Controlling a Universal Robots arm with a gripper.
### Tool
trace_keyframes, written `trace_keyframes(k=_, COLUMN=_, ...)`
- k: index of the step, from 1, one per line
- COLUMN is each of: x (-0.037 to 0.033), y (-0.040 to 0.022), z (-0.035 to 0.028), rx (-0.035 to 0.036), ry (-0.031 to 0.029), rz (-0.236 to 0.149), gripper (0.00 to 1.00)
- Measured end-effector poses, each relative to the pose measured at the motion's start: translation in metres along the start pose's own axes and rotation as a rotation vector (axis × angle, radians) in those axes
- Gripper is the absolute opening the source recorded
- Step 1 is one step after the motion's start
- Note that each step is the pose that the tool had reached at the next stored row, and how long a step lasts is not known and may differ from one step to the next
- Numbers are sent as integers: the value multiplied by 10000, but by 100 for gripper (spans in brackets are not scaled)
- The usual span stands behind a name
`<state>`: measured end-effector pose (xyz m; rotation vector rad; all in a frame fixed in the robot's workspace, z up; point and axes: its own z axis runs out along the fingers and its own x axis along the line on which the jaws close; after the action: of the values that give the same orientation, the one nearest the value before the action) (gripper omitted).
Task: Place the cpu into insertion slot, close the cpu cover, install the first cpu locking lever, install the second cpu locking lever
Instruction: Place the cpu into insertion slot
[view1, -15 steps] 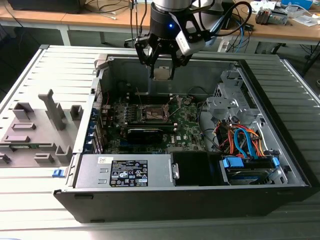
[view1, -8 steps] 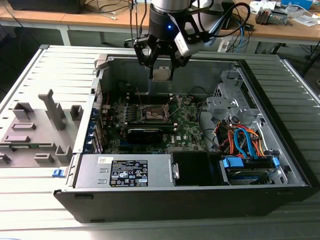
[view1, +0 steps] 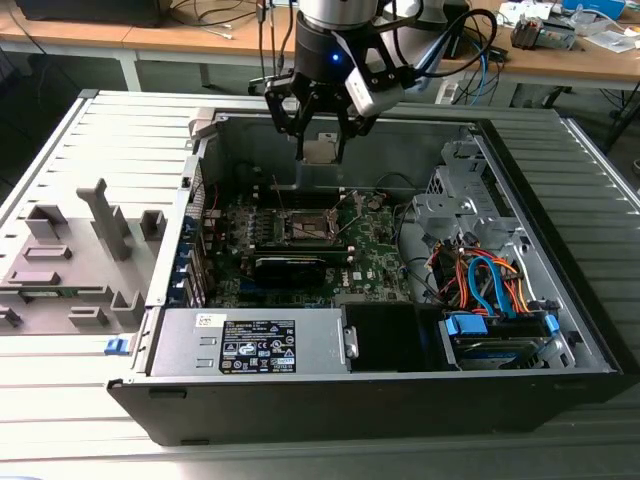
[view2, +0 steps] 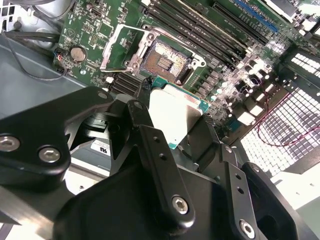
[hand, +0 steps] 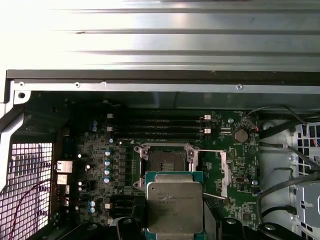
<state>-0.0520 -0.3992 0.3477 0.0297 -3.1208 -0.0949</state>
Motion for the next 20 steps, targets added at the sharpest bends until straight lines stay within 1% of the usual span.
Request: trace_keyframes(k=20, x=23, y=-8, z=54, rx=0, ry=0, rz=1, gripper=54)
